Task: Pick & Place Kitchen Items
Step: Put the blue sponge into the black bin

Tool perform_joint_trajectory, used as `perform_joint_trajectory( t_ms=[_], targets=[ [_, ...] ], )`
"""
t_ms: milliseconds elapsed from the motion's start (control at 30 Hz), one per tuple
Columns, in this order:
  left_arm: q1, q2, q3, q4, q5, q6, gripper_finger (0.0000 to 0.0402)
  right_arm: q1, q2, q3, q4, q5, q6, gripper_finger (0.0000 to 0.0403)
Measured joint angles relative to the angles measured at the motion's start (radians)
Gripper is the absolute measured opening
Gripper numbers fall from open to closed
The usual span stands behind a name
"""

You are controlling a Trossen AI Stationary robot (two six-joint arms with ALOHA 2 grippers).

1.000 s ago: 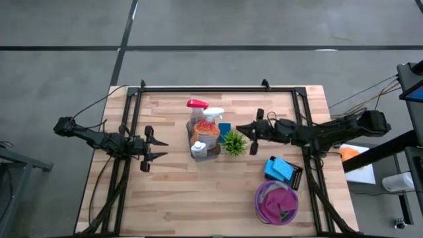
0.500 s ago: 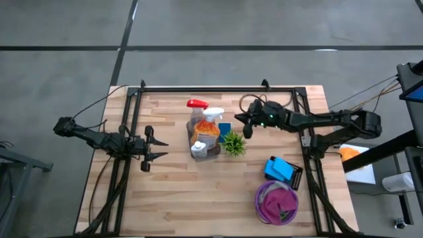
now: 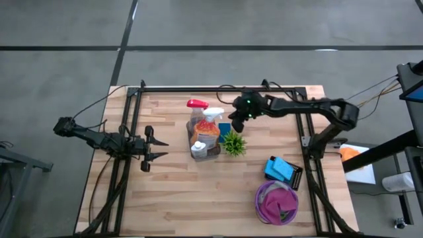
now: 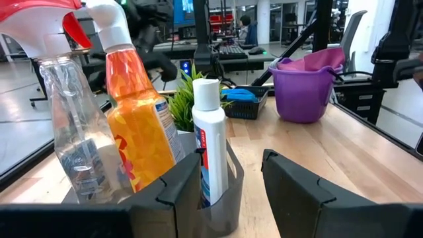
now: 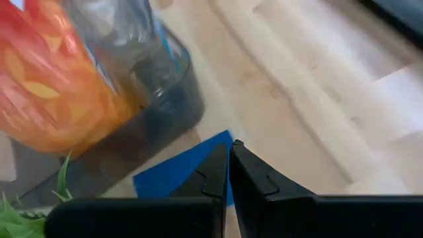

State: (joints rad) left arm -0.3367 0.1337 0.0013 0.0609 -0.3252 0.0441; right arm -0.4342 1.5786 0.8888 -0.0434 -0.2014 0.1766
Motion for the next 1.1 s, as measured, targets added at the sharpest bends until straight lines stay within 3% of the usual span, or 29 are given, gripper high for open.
perform_joint_trajectory(
  t_ms=[100, 500, 1100],
  targets=[
    [0.000, 0.000, 0.000, 0.000, 0.000, 0.000, 0.0162, -0.009, 0.056, 0.045, -0.046, -0.066, -0.003, 0.0018],
    [0.000, 0.001, 0.000, 0.000, 0.000, 0.000, 0.0163, -0.013, 0.184, 0.205, -0.257, -0.084, -0.050, 0.0018],
    [0.000, 0.002, 0.000, 0.000, 0.000, -0.003, 0.0163, -0.015, 0.293, 0.247, -0.337, -0.079, -0.069, 0.0018]
  ],
)
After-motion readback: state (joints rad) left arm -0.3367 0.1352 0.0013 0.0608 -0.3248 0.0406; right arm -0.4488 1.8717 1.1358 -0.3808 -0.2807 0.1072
